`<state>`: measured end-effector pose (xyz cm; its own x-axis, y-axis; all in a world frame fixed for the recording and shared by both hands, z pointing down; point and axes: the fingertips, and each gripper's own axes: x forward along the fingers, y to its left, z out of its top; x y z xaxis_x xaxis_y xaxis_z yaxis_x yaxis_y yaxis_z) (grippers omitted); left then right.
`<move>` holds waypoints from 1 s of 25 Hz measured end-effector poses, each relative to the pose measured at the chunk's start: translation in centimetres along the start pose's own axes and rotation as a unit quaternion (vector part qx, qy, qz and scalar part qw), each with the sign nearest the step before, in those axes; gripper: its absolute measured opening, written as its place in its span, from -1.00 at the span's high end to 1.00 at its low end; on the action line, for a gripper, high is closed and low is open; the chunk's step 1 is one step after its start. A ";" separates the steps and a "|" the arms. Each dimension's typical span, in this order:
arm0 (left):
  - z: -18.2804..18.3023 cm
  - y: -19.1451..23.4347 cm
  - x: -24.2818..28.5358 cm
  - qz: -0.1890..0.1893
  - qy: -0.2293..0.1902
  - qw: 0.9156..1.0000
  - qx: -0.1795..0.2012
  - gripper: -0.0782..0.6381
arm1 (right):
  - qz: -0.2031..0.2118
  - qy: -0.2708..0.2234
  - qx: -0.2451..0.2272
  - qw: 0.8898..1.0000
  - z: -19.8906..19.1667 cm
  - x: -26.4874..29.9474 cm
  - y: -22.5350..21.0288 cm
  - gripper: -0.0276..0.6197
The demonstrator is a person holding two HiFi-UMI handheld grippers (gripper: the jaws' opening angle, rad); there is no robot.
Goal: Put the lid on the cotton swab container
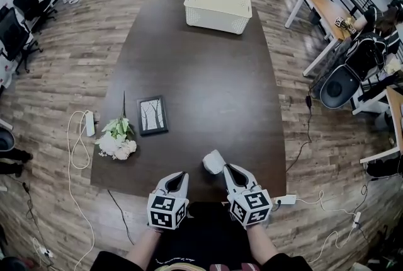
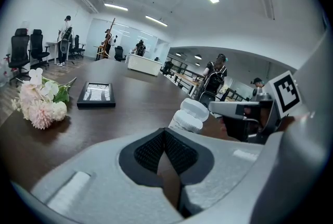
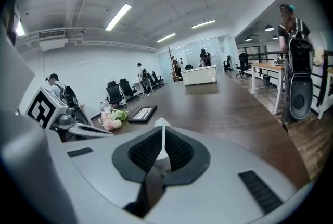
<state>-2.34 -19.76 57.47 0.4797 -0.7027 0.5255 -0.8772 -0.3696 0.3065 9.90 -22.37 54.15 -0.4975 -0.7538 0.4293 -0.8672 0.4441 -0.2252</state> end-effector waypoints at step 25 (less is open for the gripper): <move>-2.0 -1.7 6.4 -0.137 0.114 0.964 0.197 0.22 | 0.036 0.053 0.051 0.997 -2.2 0.8 1.8 0.89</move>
<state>2.26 -22.44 61.91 0.6473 -0.4106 0.6422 -0.6352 -0.7563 0.1567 8.00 -21.15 56.06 -0.5587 -0.6641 0.4969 -0.8293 0.4399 -0.3446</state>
